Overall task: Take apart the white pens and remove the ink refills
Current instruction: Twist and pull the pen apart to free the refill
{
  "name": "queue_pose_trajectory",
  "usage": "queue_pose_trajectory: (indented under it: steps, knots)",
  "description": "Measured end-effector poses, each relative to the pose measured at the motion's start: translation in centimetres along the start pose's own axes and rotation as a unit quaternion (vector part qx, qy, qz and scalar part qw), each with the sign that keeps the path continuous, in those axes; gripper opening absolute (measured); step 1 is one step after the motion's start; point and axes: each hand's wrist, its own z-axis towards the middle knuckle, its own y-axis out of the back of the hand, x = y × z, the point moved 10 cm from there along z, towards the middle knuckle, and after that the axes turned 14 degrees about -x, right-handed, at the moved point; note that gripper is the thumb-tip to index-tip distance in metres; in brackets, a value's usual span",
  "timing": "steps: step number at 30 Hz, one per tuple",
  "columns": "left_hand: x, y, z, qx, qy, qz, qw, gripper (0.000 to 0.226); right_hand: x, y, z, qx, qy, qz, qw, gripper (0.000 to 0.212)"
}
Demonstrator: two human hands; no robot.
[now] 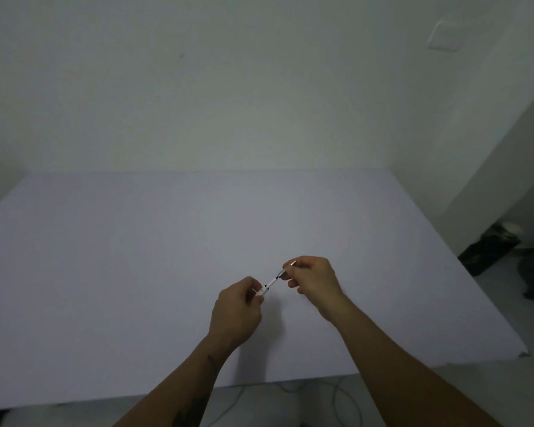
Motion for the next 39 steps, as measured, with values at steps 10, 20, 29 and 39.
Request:
queue_pose_trajectory:
  steps: [10,20,29,39]
  knots:
    - [-0.8,2.8,0.9,-0.009,-0.031,-0.037,0.999,0.006,1.5,-2.0,-2.4,0.027,0.04,-0.012,0.999,0.016]
    - [-0.4,4.5,1.5,-0.032,-0.045,-0.029,0.998,0.009,2.1,-4.1,-2.3,0.054,0.076,-0.115,0.989,0.028]
    - [-0.1,4.5,2.2,-0.029,-0.017,-0.02,0.999,0.008,4.2,-3.0,-2.0,0.083,0.131,-0.133,0.979,0.018]
    - [-0.5,4.8,2.3,-0.045,-0.035,-0.021,0.998,0.011,3.9,-3.6,-2.3,0.026,0.172,-0.168,0.97,0.029]
